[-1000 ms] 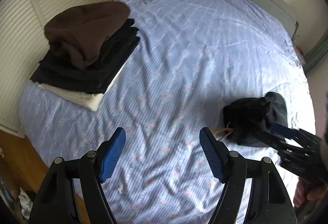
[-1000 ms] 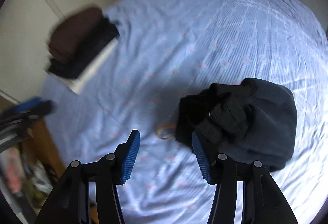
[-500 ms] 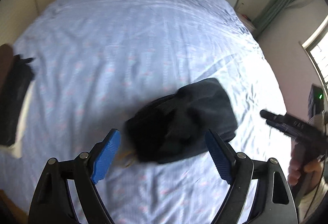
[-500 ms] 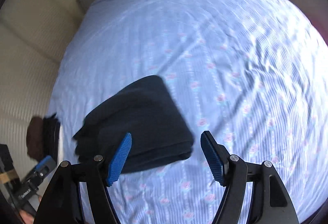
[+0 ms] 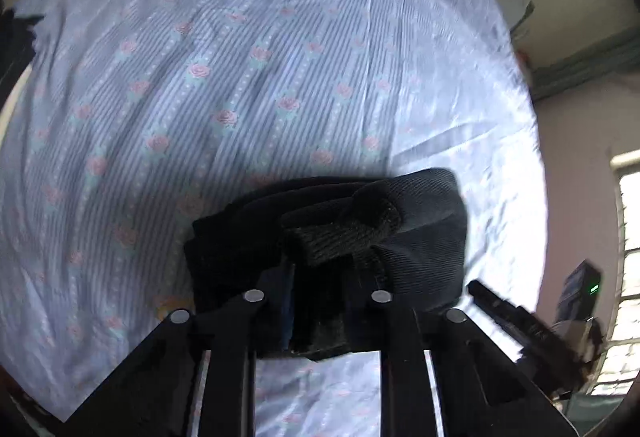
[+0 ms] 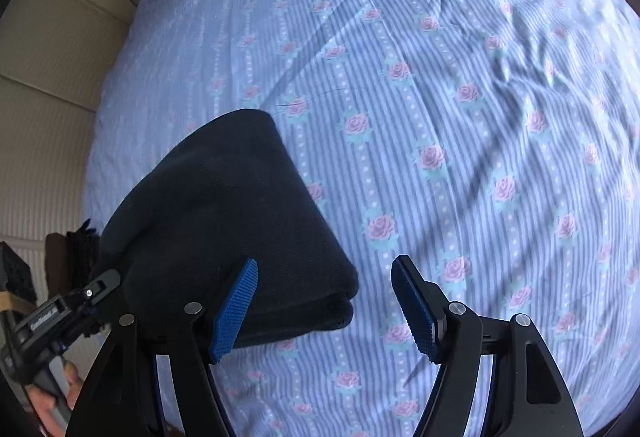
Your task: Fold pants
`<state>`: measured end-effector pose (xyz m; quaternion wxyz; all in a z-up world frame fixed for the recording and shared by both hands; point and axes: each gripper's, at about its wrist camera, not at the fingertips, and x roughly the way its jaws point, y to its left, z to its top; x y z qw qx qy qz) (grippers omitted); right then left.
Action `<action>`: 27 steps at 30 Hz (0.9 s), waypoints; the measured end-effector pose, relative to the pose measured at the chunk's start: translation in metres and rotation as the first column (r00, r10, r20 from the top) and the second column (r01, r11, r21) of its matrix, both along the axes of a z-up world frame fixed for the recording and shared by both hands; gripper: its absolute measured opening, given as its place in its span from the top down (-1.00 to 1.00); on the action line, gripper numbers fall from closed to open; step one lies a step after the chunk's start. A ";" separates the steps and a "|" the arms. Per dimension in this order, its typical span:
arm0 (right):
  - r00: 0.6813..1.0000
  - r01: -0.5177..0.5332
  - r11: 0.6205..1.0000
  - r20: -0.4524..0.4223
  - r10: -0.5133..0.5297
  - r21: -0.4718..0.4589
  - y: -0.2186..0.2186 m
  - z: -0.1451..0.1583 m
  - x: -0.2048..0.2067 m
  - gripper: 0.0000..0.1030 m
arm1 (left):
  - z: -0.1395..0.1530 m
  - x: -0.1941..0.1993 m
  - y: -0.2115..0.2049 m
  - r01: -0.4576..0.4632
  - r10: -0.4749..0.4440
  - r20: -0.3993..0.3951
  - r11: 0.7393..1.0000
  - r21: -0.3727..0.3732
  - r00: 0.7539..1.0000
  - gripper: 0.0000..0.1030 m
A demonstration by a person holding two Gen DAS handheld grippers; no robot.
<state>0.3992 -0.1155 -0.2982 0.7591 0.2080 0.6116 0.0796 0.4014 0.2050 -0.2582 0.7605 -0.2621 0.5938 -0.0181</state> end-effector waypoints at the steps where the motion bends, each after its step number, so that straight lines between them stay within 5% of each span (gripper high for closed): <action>1: 1.000 -0.011 1.000 0.012 0.011 0.008 0.000 0.005 -0.004 -0.38 | 0.005 -0.005 0.004 -0.009 0.010 0.021 1.000 -0.011 1.000 0.67; 6: 0.991 -0.109 0.992 0.069 0.113 -0.064 0.011 0.027 -0.029 -0.38 | 0.020 -0.032 0.016 -0.011 0.009 0.049 0.999 0.035 0.999 0.67; 9: 0.984 -0.153 0.980 0.067 0.163 -0.131 0.021 0.023 -0.032 -0.38 | 0.006 -0.039 0.023 -0.037 0.036 0.008 0.998 0.048 0.999 0.66; 13: 0.989 -0.131 0.986 0.062 0.138 -0.106 0.022 0.013 -0.025 -0.38 | -0.017 -0.044 0.031 -0.070 0.071 -0.051 0.997 0.024 0.996 0.63; 20: 0.985 -0.164 0.979 0.032 0.169 -0.123 0.028 -0.006 -0.014 -0.37 | -0.028 -0.045 0.028 -0.039 0.043 -0.091 0.998 0.048 0.995 -0.25; 27: 0.983 -0.181 0.980 0.003 0.182 -0.088 0.036 -0.020 -0.011 -0.37 | -0.050 -0.033 0.027 -0.030 0.027 -0.119 0.999 -0.025 0.993 -0.42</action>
